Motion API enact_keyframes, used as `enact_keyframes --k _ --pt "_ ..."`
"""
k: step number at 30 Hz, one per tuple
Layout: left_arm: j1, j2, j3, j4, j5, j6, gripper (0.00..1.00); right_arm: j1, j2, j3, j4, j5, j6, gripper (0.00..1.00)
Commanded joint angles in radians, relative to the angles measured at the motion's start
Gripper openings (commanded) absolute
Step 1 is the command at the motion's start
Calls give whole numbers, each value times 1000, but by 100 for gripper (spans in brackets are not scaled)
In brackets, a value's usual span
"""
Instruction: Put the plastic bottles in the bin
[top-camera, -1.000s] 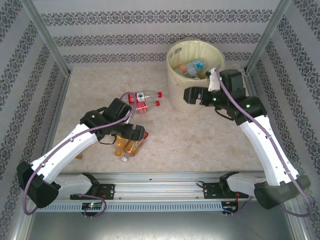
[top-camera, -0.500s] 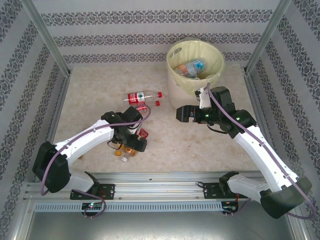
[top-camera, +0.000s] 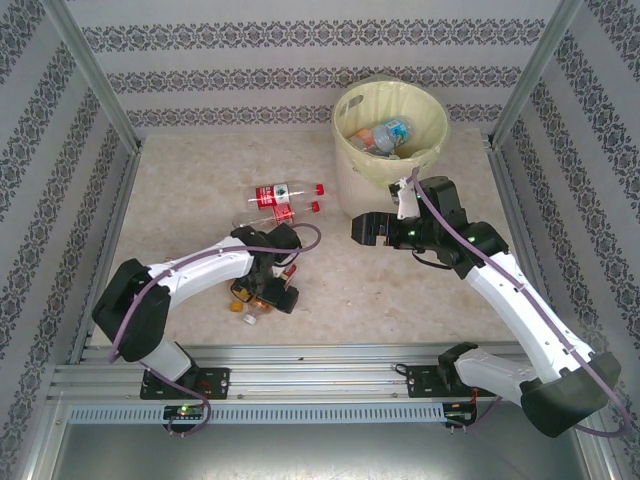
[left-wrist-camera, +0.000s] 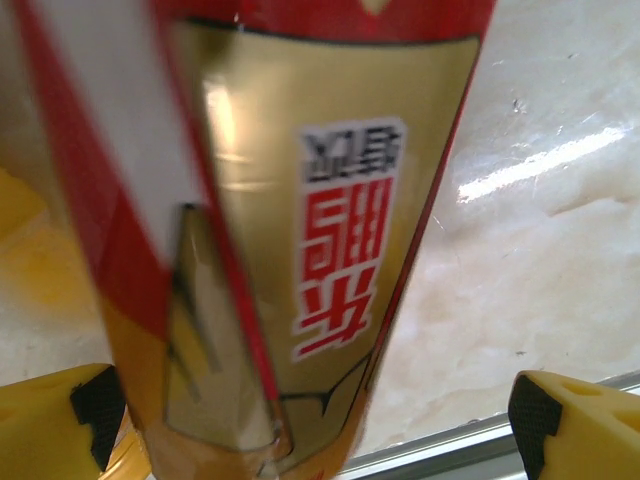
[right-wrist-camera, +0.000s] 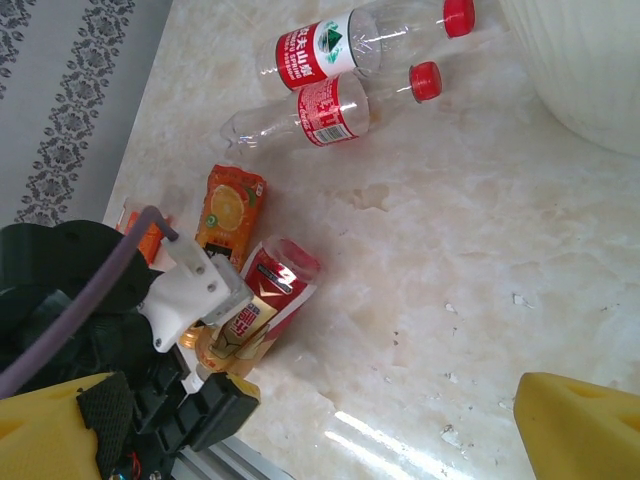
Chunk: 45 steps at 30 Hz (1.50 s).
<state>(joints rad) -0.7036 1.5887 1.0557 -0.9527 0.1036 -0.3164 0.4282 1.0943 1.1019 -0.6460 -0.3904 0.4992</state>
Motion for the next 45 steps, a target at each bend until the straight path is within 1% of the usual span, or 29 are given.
enact_keyframes --k 1,6,16,21,24,26,33,35,37,41,43,45 --pt "-21 28 15 16 2 7 98 1 -20 6 -3 10 4 98" --pt "-49 48 1 37 20 -24 96 -6 -20 5 -5 13 7 98" --pt "-53 56 -32 67 -34 -168 86 -11 -21 7 -3 12 10 98" --pt "-53 62 -39 64 -42 -243 86 -11 -33 -9 -3 13 13 98" --pt "-51 62 -43 60 -36 -283 89 -12 -42 -16 -6 18 13 98" --pt "-51 62 -46 66 -25 -320 89 -12 -45 -21 -4 18 15 98" --pt "-51 60 -55 82 -23 -407 82 -13 -45 -28 3 15 19 98" --pt "-51 58 -65 89 -22 -419 80 -12 -45 -28 3 13 21 98" --pt "-51 54 -69 91 -22 -422 75 -12 -48 -33 4 13 22 98" --pt "-51 15 -37 59 -56 -405 67 -12 -49 -35 9 10 25 98" --pt "-51 -18 -19 58 -70 -385 65 -12 -47 -38 17 6 30 98" --pt "-51 -62 -8 90 -46 -353 65 -12 -50 -45 33 2 46 98"
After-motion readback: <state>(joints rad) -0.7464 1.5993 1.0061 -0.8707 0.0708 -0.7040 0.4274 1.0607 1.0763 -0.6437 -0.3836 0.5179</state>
